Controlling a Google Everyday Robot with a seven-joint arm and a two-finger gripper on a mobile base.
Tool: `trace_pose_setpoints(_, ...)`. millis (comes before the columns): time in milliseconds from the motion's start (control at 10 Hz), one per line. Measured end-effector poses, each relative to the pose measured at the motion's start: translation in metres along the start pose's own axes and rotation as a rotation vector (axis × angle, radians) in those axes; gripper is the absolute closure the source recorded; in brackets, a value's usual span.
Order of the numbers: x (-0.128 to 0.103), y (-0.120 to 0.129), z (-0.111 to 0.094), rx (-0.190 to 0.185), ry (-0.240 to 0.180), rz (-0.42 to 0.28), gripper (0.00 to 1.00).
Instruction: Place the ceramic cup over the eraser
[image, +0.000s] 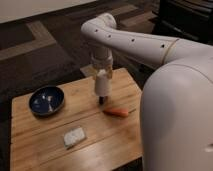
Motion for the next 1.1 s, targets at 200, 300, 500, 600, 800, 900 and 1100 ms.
trace_pose_setpoints(200, 0.006, -0.004, 0.025, -0.008, 0.037, 0.005, 1.0)
trace_pose_setpoints(300, 0.01, -0.007, 0.037, -0.007, 0.059, 0.01, 1.0)
trace_pose_setpoints(500, 0.012, -0.01, 0.059, -0.002, 0.088, 0.009, 1.0)
trace_pose_setpoints(600, 0.008, -0.008, 0.066, 0.002, 0.092, -0.003, 1.0)
trace_pose_setpoints(800, 0.002, 0.0, 0.077, 0.018, 0.091, -0.042, 1.0)
trace_pose_setpoints(900, 0.0, 0.006, 0.084, 0.023, 0.084, -0.059, 1.0)
trace_pose_setpoints(1100, 0.001, 0.004, 0.092, 0.041, 0.073, -0.064, 1.0)
